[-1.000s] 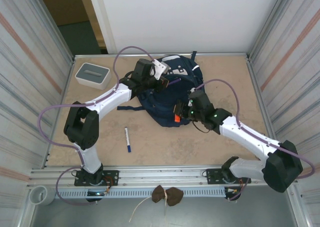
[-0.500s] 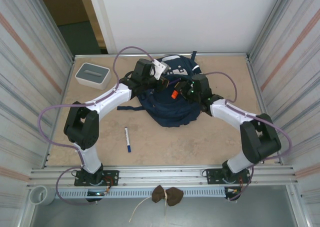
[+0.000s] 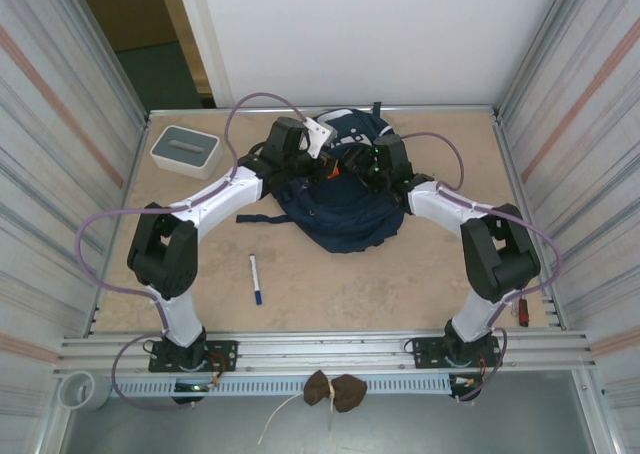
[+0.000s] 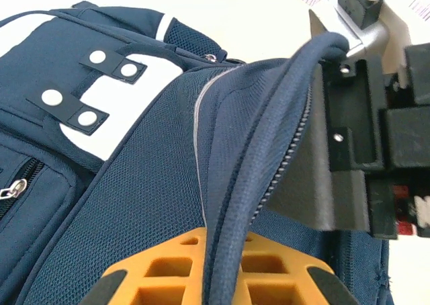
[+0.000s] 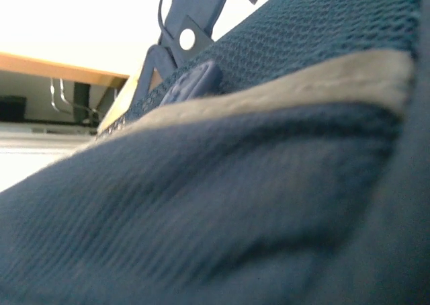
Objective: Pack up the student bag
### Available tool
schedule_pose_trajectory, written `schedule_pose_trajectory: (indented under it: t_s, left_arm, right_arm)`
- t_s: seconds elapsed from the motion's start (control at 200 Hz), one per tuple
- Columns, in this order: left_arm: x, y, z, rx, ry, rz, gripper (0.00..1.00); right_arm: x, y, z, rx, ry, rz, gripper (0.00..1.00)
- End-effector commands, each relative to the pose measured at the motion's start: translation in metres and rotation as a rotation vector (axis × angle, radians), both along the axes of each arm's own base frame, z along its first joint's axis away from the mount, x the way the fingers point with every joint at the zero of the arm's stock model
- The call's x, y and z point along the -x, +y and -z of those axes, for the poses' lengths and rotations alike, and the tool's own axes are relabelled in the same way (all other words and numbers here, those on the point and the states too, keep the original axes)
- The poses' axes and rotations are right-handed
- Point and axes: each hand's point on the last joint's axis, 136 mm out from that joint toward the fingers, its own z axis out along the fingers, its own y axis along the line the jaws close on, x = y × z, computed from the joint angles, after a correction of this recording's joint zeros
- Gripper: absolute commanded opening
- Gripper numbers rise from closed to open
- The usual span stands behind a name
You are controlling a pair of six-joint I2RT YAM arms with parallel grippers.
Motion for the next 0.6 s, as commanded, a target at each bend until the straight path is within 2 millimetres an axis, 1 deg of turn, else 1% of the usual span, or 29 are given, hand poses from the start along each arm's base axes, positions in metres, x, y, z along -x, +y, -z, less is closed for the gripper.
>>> schedule_pose_trajectory:
  t_s: [0.0, 0.1, 0.165, 0.235, 0.326, 0.421, 0.511, 0.596]
  left_arm:
    - [0.003, -0.007, -0.071, 0.121, -0.141, 0.031, 0.0]
    - [0.0, -0.005, -0.071, 0.124, -0.14, 0.023, 0.0]
    - [-0.001, -0.003, -0.071, 0.128, -0.138, 0.02, 0.0]
    - [-0.001, -0.002, -0.071, 0.127, -0.141, 0.018, 0.0]
    - [-0.003, -0.001, -0.072, 0.123, -0.146, 0.011, 0.0]
    - [-0.004, 0.001, -0.072, 0.119, -0.148, 0.007, 0.0]
    - [-0.004, 0.001, -0.068, 0.114, -0.142, 0.008, 0.0]
    - [-0.004, 0.0, -0.065, 0.112, -0.132, 0.009, 0.0]
  right_arm:
    - [0.025, -0.012, -0.032, 0.094, -0.089, -0.067, 0.59]
    - [0.054, -0.025, -0.048, 0.2, -0.145, -0.104, 0.63]
    - [0.079, -0.03, -0.056, 0.312, -0.187, -0.13, 0.65]
    - [0.11, -0.023, -0.055, 0.408, -0.229, -0.175, 0.67]
    - [0.148, 0.002, -0.04, 0.479, -0.258, -0.276, 0.69]
    - [0.183, 0.038, -0.016, 0.518, -0.269, -0.399, 0.7]
    - [0.207, 0.073, 0.003, 0.58, -0.301, -0.516, 0.71]
    - [0.22, 0.102, 0.019, 0.649, -0.32, -0.618, 0.71]
